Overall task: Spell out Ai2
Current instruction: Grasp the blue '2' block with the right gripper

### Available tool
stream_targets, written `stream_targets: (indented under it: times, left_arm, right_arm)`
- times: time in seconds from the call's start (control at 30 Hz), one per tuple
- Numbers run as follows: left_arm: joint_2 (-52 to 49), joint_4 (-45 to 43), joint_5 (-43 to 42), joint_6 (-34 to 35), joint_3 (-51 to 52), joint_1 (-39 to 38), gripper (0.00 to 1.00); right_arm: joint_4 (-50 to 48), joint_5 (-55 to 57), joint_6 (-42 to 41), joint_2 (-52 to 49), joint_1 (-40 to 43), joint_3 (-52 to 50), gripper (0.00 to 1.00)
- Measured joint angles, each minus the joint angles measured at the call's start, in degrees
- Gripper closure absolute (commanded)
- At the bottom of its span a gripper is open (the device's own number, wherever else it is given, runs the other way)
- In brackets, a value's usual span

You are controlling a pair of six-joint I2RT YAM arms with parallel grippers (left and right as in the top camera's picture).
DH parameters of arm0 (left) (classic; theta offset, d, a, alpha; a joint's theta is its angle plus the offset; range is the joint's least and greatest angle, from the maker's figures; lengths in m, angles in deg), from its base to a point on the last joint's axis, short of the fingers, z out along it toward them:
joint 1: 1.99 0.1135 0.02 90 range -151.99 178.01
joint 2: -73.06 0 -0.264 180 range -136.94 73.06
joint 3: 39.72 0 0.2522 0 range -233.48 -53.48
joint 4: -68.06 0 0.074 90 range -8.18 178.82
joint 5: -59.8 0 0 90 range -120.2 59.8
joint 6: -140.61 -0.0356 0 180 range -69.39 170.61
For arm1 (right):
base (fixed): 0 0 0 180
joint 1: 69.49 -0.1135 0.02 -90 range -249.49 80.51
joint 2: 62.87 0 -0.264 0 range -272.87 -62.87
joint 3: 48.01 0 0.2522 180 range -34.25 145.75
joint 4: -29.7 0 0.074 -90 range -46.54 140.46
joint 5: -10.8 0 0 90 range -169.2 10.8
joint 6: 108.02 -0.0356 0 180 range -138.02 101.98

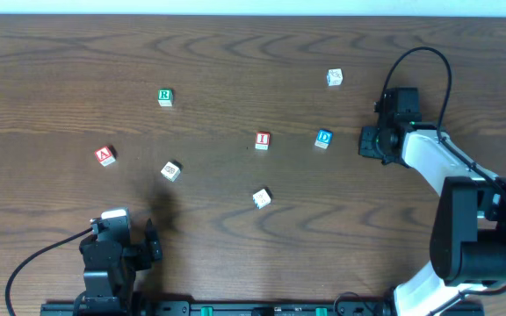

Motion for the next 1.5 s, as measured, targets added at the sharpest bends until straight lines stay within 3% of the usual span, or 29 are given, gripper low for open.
stream_targets:
  times: [0.03,0.2,0.43,0.57,0.93,1.5]
  left_arm:
    - [0.0,0.0,0.0,0.0,0.0,0.0,0.05]
    - [0.0,0.0,0.0,0.0,0.0,0.0,0.05]
    - [0.0,0.0,0.0,0.0,0.0,0.0,0.05]
    - [0.0,0.0,0.0,0.0,0.0,0.0,0.05]
    - [0.0,0.0,0.0,0.0,0.0,0.0,0.05]
    - [0.0,0.0,0.0,0.0,0.0,0.0,0.05]
  right_arm:
    - [1.2,-0.2,0.0,0.0,0.0,0.5,0.99]
    - [8.4,-0.8,0.0,0.0,-2.6,9.5,0.99]
    - [12.2,-0.7,-2.7,1.2,-14.2,22.3,0.99]
    - [12.3,-0.7,-8.5,1.4,-22.5,22.8,0.99]
    - [11.8,0.8,-18.6,-9.0,-30.7,22.7,0.98]
    - [13.6,5.9,-21.6,-10.5,-32.9,22.7,0.99]
